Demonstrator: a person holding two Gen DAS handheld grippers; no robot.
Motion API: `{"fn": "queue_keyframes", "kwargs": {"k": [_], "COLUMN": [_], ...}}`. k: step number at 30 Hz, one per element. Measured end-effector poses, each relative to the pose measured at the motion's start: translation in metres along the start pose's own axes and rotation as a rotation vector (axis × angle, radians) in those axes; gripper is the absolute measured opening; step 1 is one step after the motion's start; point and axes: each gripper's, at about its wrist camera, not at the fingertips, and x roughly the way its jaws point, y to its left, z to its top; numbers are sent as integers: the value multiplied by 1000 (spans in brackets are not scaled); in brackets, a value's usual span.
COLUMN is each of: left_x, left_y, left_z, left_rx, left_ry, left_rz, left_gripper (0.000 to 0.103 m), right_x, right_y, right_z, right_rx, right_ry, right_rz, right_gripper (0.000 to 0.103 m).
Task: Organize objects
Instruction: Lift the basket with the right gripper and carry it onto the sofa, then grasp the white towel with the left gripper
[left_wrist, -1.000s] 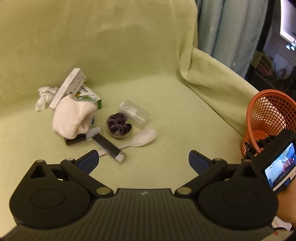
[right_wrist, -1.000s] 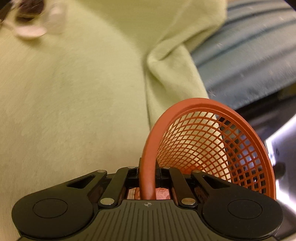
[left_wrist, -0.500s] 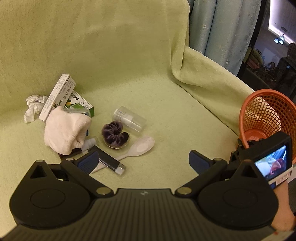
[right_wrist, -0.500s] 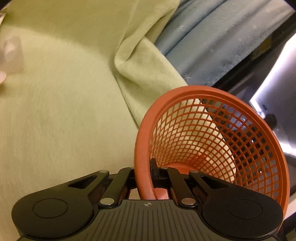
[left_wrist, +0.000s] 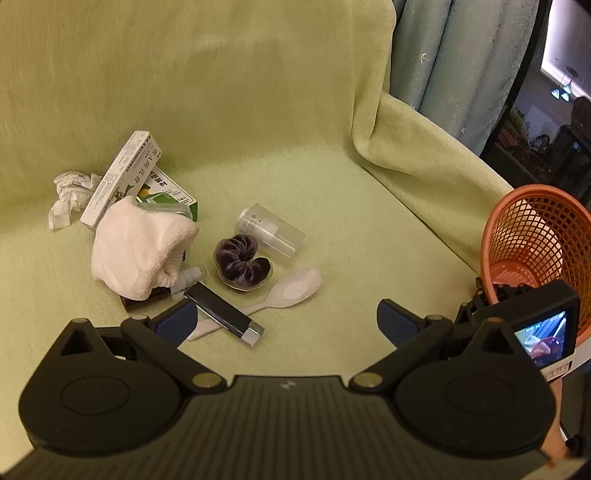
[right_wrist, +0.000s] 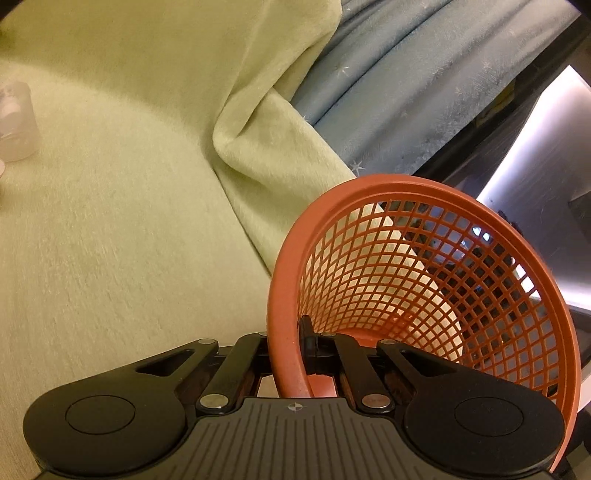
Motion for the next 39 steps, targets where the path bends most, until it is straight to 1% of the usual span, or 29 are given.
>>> {"fn": "queue_keyframes", "kwargs": {"k": [4,7,11,14,18,24,28,32,35,39], "left_x": [-2,-2,-3,-3,2,10,15,21,28,38], "left_y": [-2,-1,2,8,20,37,42,51,56,59], "left_z": [1,2,4,4,0,-8,-10,-3,5,15], "left_rx": [-5,-13,-5,13,30,-2,33,64,105,157], "left_ry": [-11,-17,-25,-32,-30,-14,-16,-27,-32,-29], "left_rz": [-3,2,18,46,93,121,154,202,246,274], "left_gripper": [101,101,101,101,101,101,101,94,89,78], "right_x": [-6,-11,-12,-13,-9,0,1,2,3,4], "right_y": [-5,-5,6,12,10,16,23,29,33,38], "right_z": [8,13,10,7,8,12,10,10,11,11], "right_rx": [15,30,12,-8,4,-24,-43,-58,-68,-82], "right_ry": [45,48,40,34,44,58,44,45,48,53], "right_rz": [28,33,40,44,44,60,43,47,46,48], "right_gripper": [0,0,0,0,0,0,0,0,1,1]}}
